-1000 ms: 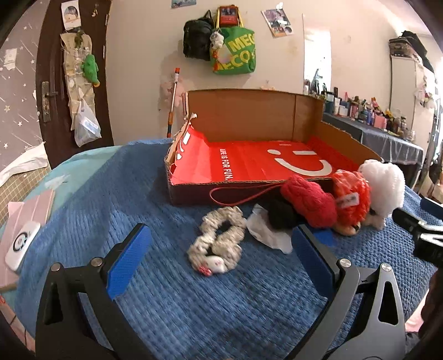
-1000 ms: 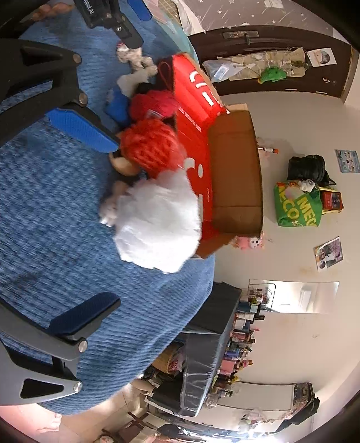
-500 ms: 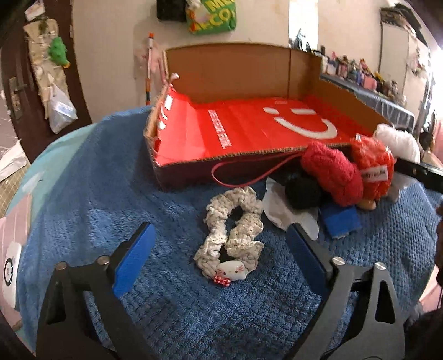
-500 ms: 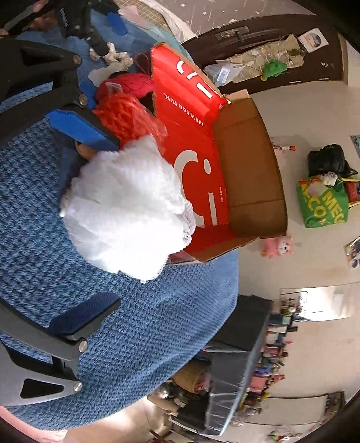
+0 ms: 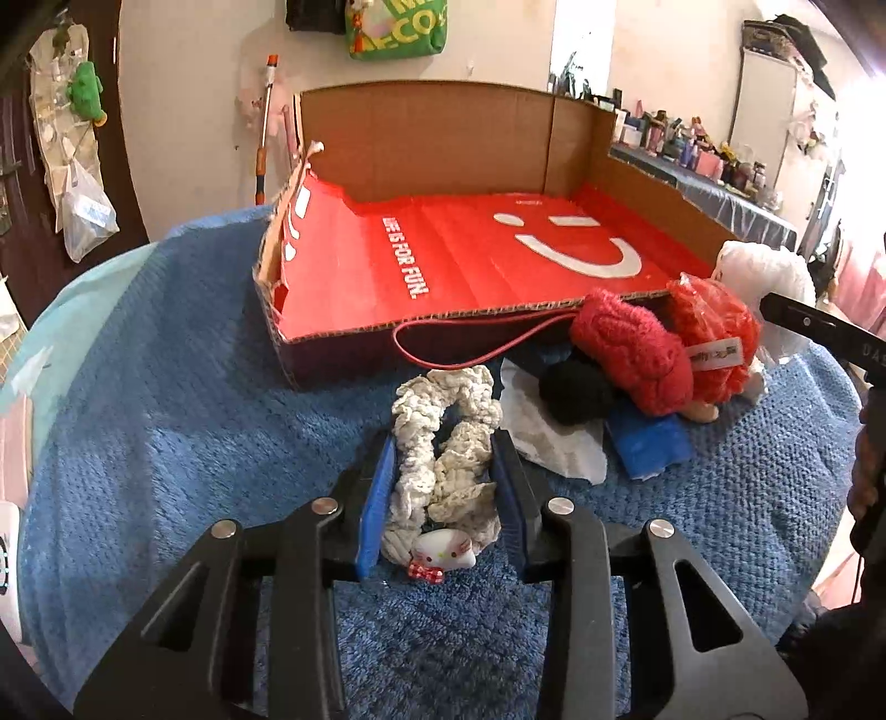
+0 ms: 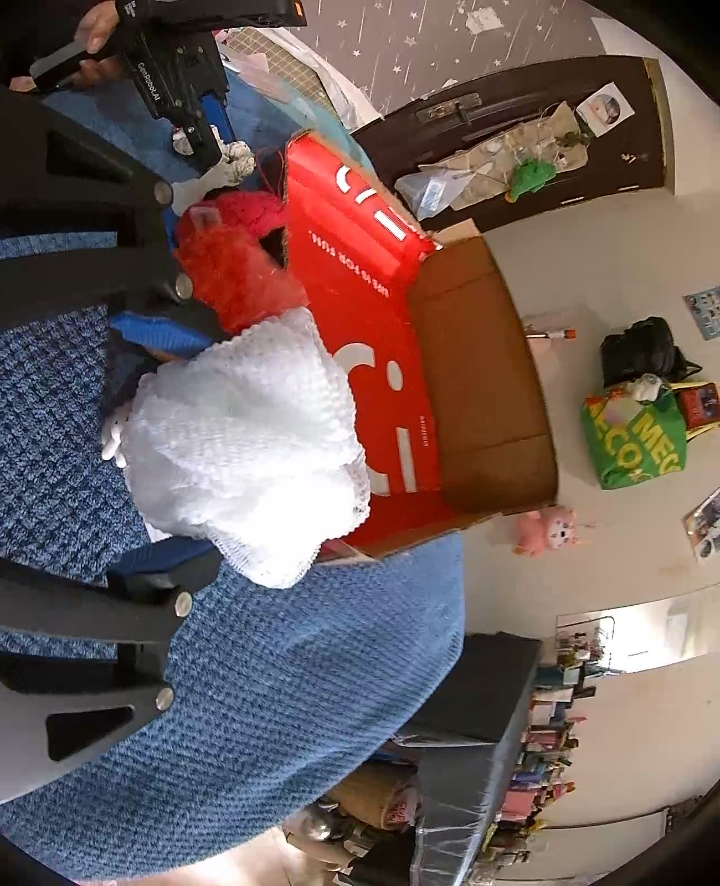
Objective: Organize soft objects
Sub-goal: 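Grasp the white knitted scrunchie with the left gripper while the right grasps the white bath puff, then carry both items into the red-lined box and open the left gripper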
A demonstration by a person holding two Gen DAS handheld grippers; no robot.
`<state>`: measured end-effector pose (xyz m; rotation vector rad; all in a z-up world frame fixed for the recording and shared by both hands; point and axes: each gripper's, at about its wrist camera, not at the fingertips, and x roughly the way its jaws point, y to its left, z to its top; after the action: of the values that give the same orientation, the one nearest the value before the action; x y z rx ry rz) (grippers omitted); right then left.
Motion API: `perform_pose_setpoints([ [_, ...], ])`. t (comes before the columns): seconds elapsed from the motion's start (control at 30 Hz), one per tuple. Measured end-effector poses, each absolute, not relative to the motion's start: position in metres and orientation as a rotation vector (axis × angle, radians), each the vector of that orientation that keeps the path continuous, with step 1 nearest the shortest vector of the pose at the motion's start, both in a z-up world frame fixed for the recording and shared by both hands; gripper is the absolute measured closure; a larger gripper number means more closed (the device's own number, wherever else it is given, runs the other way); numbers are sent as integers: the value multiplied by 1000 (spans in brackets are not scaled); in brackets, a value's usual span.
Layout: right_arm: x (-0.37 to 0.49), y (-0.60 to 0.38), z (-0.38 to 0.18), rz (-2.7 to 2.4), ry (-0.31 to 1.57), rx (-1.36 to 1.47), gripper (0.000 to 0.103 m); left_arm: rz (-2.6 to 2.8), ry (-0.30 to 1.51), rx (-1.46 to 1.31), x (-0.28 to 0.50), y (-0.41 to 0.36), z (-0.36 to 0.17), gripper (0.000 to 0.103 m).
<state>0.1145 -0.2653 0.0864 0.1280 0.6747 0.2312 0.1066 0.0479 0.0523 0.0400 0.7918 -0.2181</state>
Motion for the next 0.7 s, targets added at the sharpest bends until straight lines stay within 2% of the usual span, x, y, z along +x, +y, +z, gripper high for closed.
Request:
perform_pose_setpoints([
  [0.7,106,-258,105,244,609,102,47,-233,722,39,91,49,80,70],
])
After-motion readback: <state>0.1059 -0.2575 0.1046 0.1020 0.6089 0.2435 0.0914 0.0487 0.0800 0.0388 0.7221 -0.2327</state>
